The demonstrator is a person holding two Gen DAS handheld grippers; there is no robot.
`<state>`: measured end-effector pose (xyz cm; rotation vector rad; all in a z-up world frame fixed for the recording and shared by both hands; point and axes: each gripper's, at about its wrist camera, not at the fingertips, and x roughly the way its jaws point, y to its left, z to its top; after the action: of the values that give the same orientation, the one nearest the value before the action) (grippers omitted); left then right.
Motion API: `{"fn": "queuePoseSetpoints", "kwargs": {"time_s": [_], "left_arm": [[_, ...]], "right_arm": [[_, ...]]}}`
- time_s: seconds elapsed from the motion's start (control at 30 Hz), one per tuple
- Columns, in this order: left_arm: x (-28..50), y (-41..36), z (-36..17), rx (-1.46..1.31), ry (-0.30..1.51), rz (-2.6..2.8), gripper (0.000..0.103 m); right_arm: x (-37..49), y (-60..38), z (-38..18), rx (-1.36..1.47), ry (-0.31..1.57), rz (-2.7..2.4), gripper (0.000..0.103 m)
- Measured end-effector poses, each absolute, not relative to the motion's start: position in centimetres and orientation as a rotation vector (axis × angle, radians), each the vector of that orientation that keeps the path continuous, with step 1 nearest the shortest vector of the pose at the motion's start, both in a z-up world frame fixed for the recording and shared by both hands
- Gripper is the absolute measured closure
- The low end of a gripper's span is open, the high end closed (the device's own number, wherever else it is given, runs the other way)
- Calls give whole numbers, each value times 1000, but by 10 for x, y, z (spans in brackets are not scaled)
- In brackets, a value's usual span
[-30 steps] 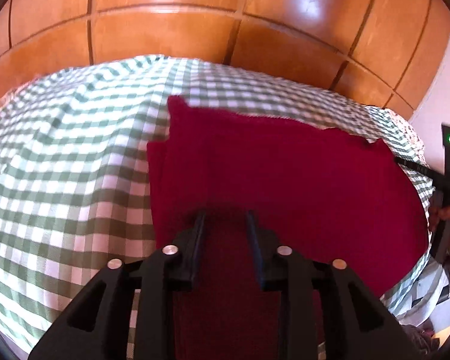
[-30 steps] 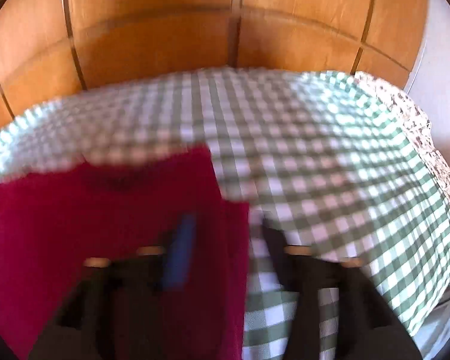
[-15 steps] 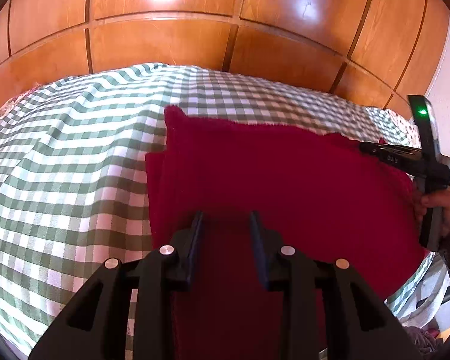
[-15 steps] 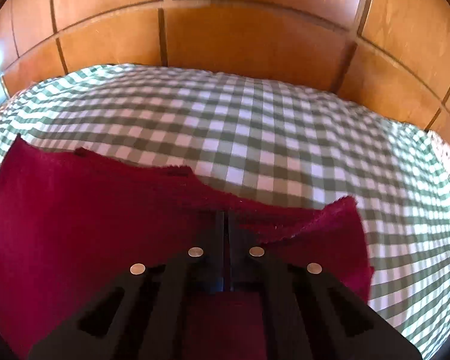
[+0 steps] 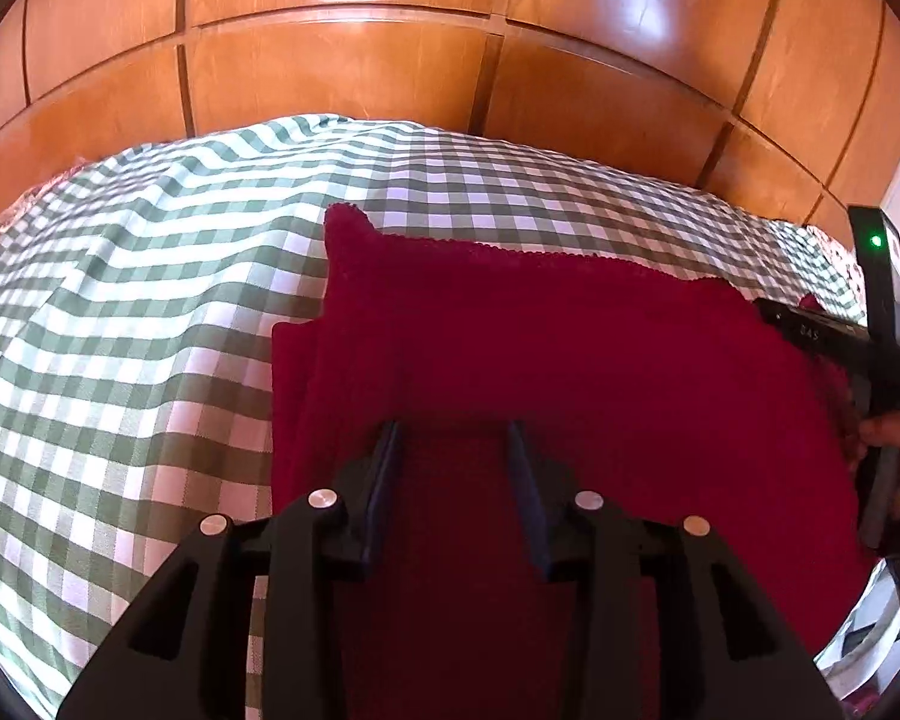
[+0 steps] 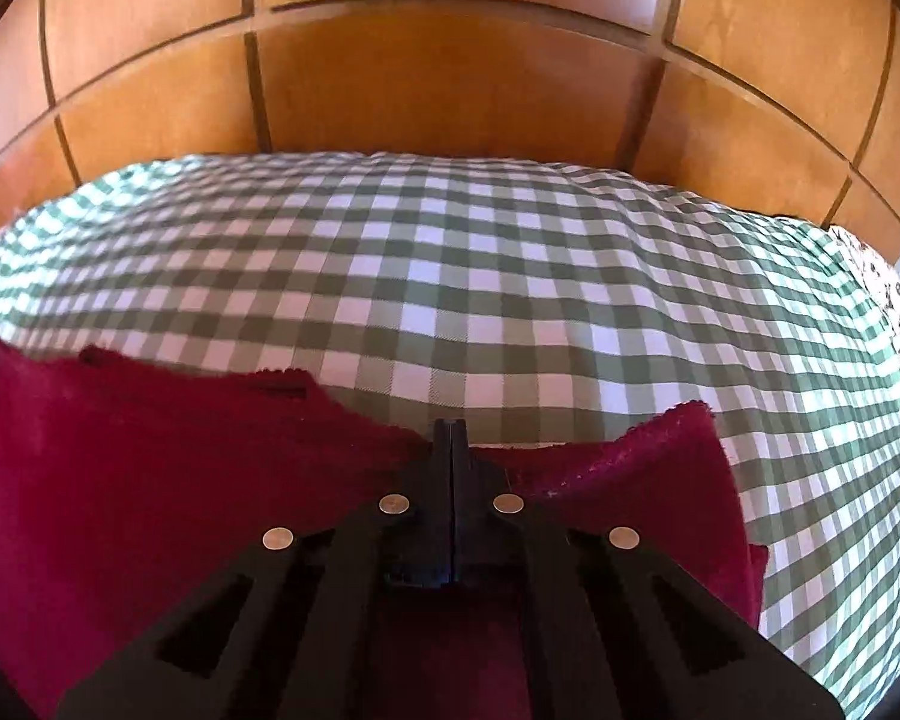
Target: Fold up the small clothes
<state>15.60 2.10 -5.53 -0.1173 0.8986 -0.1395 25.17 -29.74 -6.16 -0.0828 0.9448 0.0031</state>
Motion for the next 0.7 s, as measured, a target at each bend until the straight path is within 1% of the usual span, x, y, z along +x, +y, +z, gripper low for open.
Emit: {"fn": "queuePoseSetpoints", "kwargs": {"time_s": [0.07,0.1,0.13,0.17,0.2,0.27,0.4,0.57,0.6,0.7], "left_arm": [[155,22,-52,-131,899,-135,66],[154,23,-50,-136,897,-128,65],[153,24,-49,-139,897,-123,64],[152,25,-49,-141,896,-121,63],[150,25,-47,-139,893,-117,63],[147,25,-46,-134,890,-110,62],[140,27,-42,-133,882,-103,60],[133,30,-38,-129,870,-99,58],[133,31,-37,-125,868,-99,57],[130,34,-34,-119,860,-90,55]], "right_arm": [[250,-301,-56,-59,942,0,101],[246,-302,-51,-52,929,-5,88],[242,-301,-47,-45,911,-11,55],[235,-301,-39,-30,874,-16,38],[229,-300,-33,-25,839,-18,26],[218,-291,-22,-37,812,16,26],[202,-275,-19,-18,829,76,26],[191,-261,-43,11,889,87,26],[189,-261,-48,25,895,80,23],[189,-264,-57,57,892,80,21]]}}
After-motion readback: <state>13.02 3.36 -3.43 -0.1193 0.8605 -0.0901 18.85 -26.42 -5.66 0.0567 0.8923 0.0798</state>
